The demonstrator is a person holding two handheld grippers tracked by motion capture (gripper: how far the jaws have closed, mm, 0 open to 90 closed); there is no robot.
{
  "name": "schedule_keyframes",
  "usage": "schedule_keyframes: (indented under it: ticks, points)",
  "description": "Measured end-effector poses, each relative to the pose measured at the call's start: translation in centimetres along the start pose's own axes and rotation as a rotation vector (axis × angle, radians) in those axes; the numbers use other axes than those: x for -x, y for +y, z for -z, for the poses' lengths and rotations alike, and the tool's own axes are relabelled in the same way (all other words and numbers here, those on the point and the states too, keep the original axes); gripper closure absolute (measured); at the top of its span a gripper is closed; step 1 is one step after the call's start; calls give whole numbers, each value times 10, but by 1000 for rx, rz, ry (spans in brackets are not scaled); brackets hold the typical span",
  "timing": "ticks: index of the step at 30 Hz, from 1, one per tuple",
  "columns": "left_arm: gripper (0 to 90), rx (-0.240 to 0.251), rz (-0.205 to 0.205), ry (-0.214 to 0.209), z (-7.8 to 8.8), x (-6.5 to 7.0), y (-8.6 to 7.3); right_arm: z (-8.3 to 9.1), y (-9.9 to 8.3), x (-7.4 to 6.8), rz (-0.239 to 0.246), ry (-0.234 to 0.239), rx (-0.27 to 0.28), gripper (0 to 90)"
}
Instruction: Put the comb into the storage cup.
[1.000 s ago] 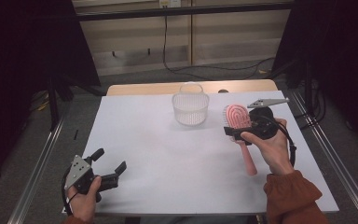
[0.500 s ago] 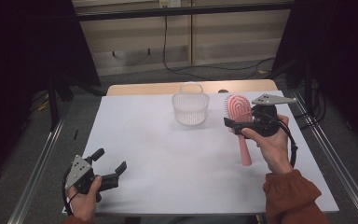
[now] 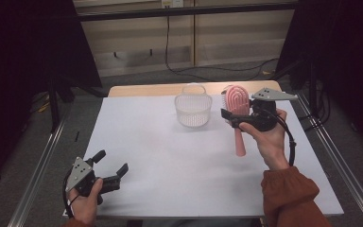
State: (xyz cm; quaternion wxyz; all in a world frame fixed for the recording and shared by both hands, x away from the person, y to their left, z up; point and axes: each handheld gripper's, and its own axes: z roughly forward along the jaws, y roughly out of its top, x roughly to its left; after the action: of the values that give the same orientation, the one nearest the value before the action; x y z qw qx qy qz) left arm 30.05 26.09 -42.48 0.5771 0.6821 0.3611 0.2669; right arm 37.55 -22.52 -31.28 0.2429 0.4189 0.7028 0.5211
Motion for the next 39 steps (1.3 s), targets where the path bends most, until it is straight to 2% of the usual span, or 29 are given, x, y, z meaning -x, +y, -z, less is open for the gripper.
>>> schedule_keyframes:
  ticks: [8, 14, 39]
  points:
    - [30, 10, 6, 1, 0, 1, 1, -8, 5, -2, 22, 6, 64, 198]
    - [30, 7, 3, -2, 1, 0, 1, -12, 11, -2, 19, 1, 109, 197]
    - [30, 12, 15, -6, 1, 0, 0, -35, 40, -2, 28, 14, 158, 197]
